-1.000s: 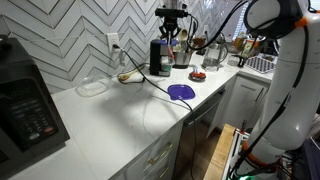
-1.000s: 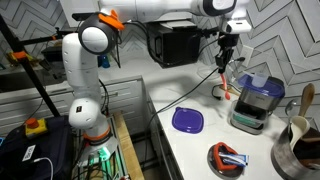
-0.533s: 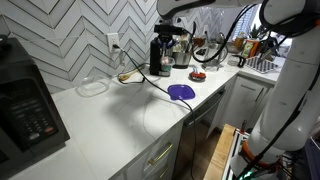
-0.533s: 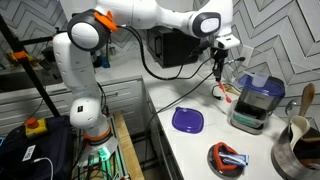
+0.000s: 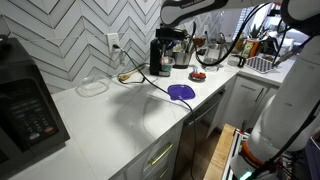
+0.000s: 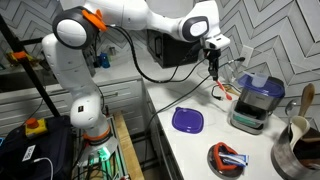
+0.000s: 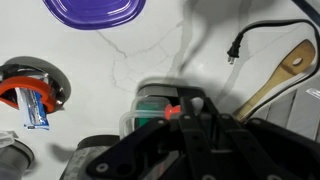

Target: Put the orange and white spoon in the clear bowl under the coffeemaker chamber

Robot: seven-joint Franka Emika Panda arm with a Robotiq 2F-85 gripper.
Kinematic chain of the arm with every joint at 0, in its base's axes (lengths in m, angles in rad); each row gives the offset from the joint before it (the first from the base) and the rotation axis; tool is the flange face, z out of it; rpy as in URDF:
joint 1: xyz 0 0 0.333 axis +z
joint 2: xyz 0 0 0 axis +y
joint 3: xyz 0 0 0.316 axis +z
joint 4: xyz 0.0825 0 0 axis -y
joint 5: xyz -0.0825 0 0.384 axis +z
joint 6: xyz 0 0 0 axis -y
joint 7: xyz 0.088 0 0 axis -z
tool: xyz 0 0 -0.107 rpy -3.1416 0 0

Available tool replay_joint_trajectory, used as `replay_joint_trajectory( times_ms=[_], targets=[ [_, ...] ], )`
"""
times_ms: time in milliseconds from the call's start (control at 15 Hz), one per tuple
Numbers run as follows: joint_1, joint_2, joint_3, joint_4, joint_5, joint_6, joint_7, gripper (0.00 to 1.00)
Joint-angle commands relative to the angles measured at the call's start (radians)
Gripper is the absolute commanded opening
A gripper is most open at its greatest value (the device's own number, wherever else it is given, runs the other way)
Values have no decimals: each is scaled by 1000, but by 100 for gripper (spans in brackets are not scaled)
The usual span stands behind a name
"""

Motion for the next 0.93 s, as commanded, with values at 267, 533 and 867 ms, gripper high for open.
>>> replay_joint_trajectory(
  times_ms=[267, 533, 867],
  targets=[
    [-24, -36, 2, -42, -64, 54, 135, 4],
    [-38, 1, -3, -23, -106, 102, 206, 4],
    [-40, 52, -13, -4, -128, 102, 234, 4]
  ],
)
